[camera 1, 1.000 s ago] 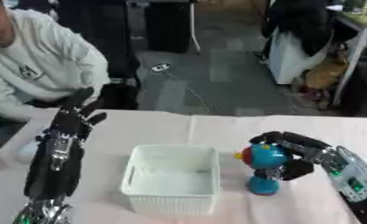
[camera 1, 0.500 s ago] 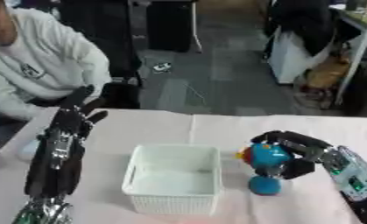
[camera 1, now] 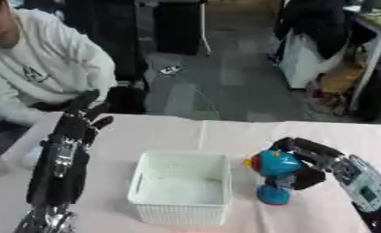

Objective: Pick up objects on the table and place them in the box.

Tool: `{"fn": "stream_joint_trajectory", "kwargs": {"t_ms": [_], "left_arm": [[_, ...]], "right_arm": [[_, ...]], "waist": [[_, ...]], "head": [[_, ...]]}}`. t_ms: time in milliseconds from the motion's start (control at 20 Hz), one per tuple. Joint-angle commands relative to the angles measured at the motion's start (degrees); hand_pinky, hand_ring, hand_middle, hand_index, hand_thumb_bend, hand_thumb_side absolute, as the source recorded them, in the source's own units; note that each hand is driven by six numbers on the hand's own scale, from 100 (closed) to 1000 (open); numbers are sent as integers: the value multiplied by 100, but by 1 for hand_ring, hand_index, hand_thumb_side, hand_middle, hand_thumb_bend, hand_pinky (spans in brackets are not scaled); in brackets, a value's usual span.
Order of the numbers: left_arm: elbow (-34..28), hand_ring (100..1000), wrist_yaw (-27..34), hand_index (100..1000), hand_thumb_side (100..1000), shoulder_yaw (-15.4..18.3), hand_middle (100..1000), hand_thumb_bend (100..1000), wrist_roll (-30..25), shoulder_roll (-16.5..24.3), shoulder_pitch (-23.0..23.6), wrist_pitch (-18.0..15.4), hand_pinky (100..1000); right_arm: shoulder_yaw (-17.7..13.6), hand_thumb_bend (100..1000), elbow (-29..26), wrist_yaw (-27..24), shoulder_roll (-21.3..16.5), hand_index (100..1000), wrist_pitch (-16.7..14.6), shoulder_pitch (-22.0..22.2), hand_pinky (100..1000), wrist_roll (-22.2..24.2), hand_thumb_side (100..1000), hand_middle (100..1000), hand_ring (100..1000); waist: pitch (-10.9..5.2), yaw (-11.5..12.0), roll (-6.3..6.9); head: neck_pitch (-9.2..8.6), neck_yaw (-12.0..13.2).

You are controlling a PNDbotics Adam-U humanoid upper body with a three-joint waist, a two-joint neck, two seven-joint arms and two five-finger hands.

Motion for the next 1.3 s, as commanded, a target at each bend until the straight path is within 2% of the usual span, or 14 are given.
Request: {"fn": "stream_joint_trajectory", "kwargs": {"t_ms": [50,200,250,300,350,400,500,550,600,650,700,800,1000,1300], "left_arm": [[-129,909,9,976,846,17,958,293,-23,61,-97,-17,858],[-128,909,7,975,844,19,958,294,-24,62,-97,-16,858],[-128,909,6,975,845,20,958,294,-24,62,-97,-16,858],[-128,909,6,975,845,20,958,294,-24,61,-98,-16,858],[-128,909,6,975,845,21,958,294,-23,61,-100,-16,858],[-129,909,6,975,845,21,958,294,-23,60,-101,-16,858],[-130,909,7,974,846,20,958,293,-24,59,-104,-17,858],[-129,909,8,974,846,20,958,293,-24,58,-105,-17,858],[-129,909,8,974,845,20,958,294,-24,58,-106,-17,858],[-129,909,8,974,845,21,958,294,-24,57,-107,-18,858],[-129,909,9,974,845,20,958,294,-25,57,-108,-18,858],[-130,909,10,974,846,19,958,293,-27,57,-109,-18,858],[-130,909,12,974,846,19,958,293,-29,55,-112,-17,858],[-128,909,11,974,846,24,958,294,-29,60,-104,-16,858]], "right_arm": [[-20,423,-16,-6,-27,606,-23,-86,100,-163,330,480,329],[-22,387,14,3,-13,520,-46,-64,100,-270,292,409,242],[-21,394,21,18,-11,528,-53,-59,100,-302,298,416,251],[-24,363,25,23,-4,479,-66,-54,100,-341,269,366,171],[-24,363,27,35,-2,479,-84,-48,100,-386,269,366,171],[-25,328,25,46,3,428,-112,-43,100,-438,249,320,113],[-26,291,12,86,7,328,-190,-31,100,-581,243,225,100],[-24,291,2,125,5,328,-234,-23,100,-676,243,225,100],[-24,274,-7,172,5,243,-273,-20,100,-779,226,136,100],[-25,268,-15,228,4,237,-309,-13,100,-905,223,128,100],[-21,162,-10,288,8,191,-340,-5,100,-1019,173,100,100],[-19,100,24,411,16,159,-385,8,100,-1225,137,100,100],[-42,100,106,618,34,116,-401,24,100,-1719,197,100,100],[-71,100,223,534,64,108,-337,-7,100,-2269,183,100,100]], "waist": [[-62,0,10],[-61,-6,14],[-61,-7,15],[-61,-7,16],[-60,-7,16],[-60,-7,17],[-59,-7,17],[-58,-7,17],[-58,-7,17],[-57,-7,18],[-57,-6,18],[-55,-5,19],[-53,-6,22],[-58,-19,18]], "head": [[-65,-11],[-68,-10],[-68,-10],[-69,-9],[-71,-8],[-71,-7],[-71,-5],[-71,-5],[-72,-2],[-73,0],[-74,0],[-75,2],[-78,5],[-71,30]]}}
